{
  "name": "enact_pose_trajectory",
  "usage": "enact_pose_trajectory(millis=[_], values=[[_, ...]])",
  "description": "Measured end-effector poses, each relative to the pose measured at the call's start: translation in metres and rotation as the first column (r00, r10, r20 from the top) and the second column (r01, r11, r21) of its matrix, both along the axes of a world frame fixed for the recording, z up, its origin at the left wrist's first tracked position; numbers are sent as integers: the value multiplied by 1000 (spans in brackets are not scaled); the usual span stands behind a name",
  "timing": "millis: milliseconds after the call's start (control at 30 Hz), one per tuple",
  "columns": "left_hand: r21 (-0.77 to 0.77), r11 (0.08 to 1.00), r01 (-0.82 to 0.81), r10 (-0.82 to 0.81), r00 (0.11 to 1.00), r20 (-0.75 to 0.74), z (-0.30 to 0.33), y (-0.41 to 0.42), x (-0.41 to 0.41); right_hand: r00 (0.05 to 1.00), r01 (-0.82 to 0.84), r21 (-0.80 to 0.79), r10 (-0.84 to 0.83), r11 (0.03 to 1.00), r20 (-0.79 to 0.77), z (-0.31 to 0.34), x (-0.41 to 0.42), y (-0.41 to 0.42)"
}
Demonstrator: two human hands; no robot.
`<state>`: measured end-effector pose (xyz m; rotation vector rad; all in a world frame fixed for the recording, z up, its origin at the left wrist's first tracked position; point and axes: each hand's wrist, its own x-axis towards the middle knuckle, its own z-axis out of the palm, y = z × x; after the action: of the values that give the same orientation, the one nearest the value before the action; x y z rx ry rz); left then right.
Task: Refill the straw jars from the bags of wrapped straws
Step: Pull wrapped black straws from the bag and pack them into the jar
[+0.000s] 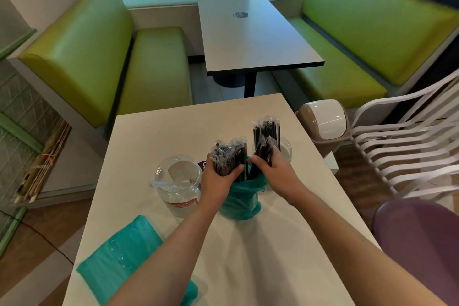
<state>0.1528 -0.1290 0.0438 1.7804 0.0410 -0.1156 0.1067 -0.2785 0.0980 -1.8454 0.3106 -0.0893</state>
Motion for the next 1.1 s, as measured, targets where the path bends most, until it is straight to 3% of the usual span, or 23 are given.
enact_pose_trajectory(millis=[167,433,667,867,1100], values=[[7,1000,3,-3,1000,1,2,-1,0,995,51,-104,-41,993,95,27,10,-10],[2,1000,8,-8,1000,-10,4,-1,0,933,200,14,-195,980,302,88,19,-30],[-28,1000,-3,2,1000,-31,3,-2,0,861,378,-35,-337,925,381,105,28,-52],[-15,1000,-5,5,1000,-29,4,-3,-1,905,394,-234,-331,889,266,73,36,-55],[-8,1000,-5,5,1000,-24,7,-2,-3,969,227,-416,-249,881,0,26,37,-52]])
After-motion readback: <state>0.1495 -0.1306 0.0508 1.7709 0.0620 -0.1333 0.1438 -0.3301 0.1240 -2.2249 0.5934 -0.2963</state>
